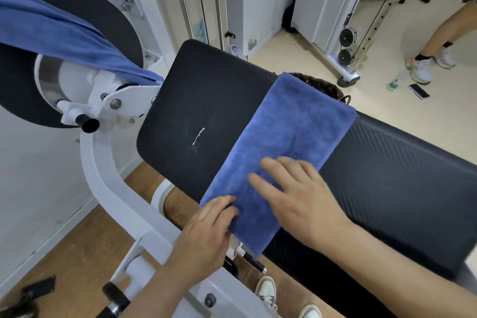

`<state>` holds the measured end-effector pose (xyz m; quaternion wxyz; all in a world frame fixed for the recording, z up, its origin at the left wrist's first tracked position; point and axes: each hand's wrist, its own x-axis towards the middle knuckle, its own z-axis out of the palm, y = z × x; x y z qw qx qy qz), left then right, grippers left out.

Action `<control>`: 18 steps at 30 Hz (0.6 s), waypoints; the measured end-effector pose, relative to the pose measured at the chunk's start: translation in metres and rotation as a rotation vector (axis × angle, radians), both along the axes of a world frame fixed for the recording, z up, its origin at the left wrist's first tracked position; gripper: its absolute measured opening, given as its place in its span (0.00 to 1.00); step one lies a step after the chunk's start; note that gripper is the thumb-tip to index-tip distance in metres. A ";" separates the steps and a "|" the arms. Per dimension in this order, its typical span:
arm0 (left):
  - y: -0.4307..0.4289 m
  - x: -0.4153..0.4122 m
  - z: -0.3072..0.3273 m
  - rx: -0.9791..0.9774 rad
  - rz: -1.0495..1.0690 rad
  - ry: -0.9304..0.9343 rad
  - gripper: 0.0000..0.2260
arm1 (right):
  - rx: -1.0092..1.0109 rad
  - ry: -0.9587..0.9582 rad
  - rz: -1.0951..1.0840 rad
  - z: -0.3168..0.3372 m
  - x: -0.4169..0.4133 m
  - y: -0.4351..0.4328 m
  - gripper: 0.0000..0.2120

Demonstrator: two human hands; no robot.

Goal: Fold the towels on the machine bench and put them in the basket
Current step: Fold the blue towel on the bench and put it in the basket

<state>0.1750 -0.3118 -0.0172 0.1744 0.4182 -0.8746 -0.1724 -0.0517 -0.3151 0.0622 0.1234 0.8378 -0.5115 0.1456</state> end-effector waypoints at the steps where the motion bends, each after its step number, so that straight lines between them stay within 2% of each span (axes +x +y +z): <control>1: -0.002 0.001 -0.001 0.000 -0.010 -0.013 0.14 | 0.037 0.009 0.066 -0.005 0.009 0.010 0.17; 3: -0.004 0.002 -0.003 -0.030 -0.033 -0.055 0.14 | 0.151 0.043 0.109 -0.020 0.021 0.023 0.14; 5: -0.008 0.002 -0.003 -0.065 -0.046 -0.063 0.11 | 0.232 0.050 0.041 -0.031 0.027 0.030 0.12; 8: -0.013 0.002 -0.004 -0.104 -0.062 -0.053 0.10 | 0.303 0.037 -0.053 -0.038 0.033 0.037 0.17; 13: -0.021 0.005 0.000 -0.081 -0.089 -0.018 0.09 | 0.424 0.164 -0.122 -0.041 0.047 0.048 0.29; 15: -0.023 0.004 0.001 -0.061 -0.072 -0.007 0.09 | 0.404 0.199 -0.161 -0.047 0.050 0.049 0.26; 18: -0.026 0.002 0.004 -0.016 -0.031 0.012 0.08 | 0.295 0.178 -0.186 -0.057 0.055 0.051 0.14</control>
